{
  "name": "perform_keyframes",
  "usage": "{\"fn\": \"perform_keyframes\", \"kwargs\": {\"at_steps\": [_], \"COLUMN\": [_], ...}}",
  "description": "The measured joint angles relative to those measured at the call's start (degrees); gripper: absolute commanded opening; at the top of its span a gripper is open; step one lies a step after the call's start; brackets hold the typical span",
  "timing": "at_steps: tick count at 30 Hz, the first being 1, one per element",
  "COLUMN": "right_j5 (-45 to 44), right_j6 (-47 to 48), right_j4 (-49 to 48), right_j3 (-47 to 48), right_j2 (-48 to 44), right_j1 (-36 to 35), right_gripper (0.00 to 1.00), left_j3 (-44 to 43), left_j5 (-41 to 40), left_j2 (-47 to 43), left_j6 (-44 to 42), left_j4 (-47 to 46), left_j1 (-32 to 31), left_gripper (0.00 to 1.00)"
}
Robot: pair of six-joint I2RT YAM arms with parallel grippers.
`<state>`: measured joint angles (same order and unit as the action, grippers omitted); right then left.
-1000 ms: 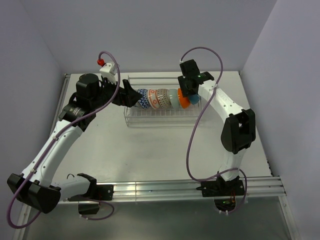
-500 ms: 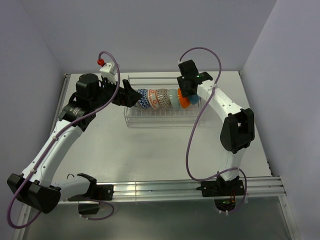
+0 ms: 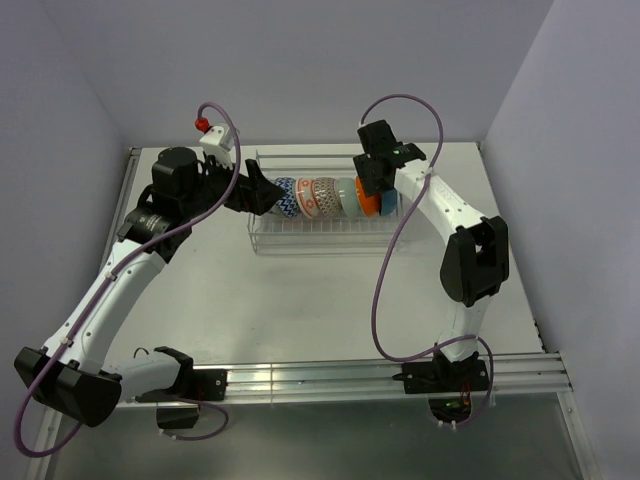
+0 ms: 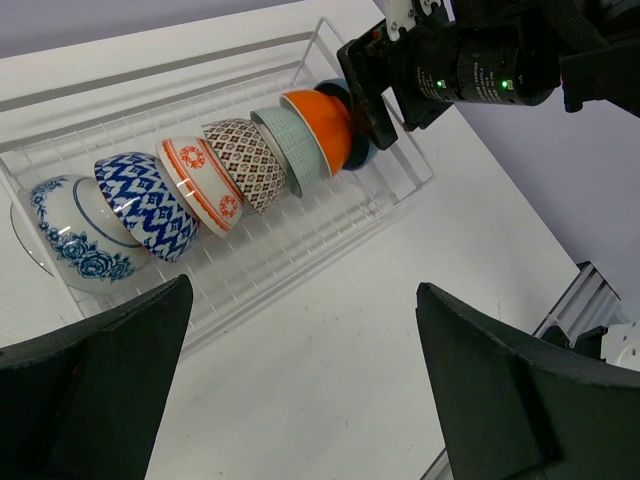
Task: Load the bowls into the dish rack
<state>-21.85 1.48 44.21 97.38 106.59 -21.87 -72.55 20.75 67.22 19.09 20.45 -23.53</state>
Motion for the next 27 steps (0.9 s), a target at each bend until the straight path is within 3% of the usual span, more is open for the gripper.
{"fn": "perform_keyframes", "kwargs": {"at_steps": [13, 18, 27], "right_j5": [0.68, 3.08, 5.90], "right_j6": [0.48, 0.57, 0.04], "right_j4": [0.92, 1.16, 2.86], "right_j3": [0.13, 0.13, 1.92], "right_j2": [0.00, -0.02, -0.02], "right_j1": [0.00, 0.00, 0.00], "right_gripper": [0.82, 0.76, 0.80], "left_j3": [0.00, 0.00, 0.00], "left_j5": [0.44, 0.44, 0.44], "left_j2": [0.00, -0.02, -0.46], "left_j6": [-0.22, -0.37, -0.37], "left_j4": [0.07, 0.07, 0.11], "left_j1": [0.11, 0.11, 0.11], "left_gripper": [0.99, 1.00, 0.99]}}
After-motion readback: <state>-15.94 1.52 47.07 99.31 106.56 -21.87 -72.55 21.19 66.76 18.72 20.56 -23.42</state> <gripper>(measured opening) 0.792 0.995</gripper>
